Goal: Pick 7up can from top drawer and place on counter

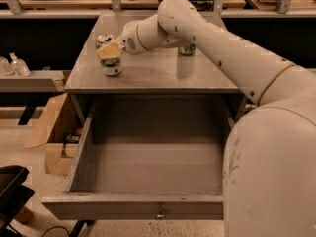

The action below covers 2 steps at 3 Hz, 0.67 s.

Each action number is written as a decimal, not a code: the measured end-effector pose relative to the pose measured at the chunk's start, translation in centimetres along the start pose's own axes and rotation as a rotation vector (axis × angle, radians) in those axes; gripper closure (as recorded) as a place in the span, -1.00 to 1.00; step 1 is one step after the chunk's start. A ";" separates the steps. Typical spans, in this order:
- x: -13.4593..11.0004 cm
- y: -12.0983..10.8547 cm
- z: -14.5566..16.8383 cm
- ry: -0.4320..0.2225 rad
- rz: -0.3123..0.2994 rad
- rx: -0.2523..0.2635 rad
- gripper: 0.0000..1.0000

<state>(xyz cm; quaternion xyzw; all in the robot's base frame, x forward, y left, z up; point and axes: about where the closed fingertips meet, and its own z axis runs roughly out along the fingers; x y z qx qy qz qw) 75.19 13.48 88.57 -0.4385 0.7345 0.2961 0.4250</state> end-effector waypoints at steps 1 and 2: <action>0.1 0.2 0.3 0.001 0.000 -0.004 -0.59; 0.1 0.3 0.5 0.003 0.000 -0.009 -0.99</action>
Offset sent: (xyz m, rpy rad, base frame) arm -0.0005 0.0023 -0.0014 -0.0002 0.0021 0.0033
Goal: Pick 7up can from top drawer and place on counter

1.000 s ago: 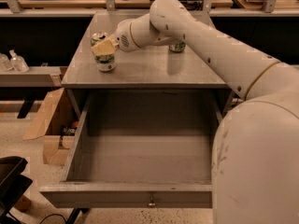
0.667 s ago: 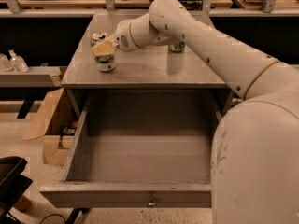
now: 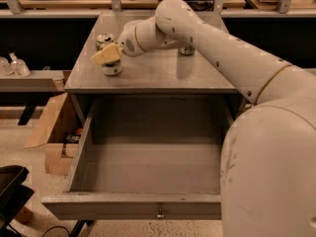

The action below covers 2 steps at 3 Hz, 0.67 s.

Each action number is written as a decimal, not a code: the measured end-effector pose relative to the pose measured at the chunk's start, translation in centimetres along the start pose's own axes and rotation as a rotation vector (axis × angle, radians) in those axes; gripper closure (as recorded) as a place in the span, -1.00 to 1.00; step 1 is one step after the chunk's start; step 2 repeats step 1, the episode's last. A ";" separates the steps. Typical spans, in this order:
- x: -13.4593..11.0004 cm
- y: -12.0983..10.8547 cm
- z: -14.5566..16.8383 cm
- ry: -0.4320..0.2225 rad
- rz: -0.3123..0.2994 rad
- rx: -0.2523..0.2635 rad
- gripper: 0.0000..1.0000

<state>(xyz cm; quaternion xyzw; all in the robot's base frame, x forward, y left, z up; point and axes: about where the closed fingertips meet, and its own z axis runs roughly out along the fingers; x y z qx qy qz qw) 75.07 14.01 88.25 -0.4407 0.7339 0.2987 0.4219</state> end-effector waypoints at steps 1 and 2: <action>0.0 0.0 0.0 0.000 0.000 -0.001 -1.00; 0.0 0.0 0.0 0.000 0.000 -0.001 -1.00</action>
Offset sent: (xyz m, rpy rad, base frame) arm 0.0000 0.0000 0.0000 0.0000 0.0000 0.0000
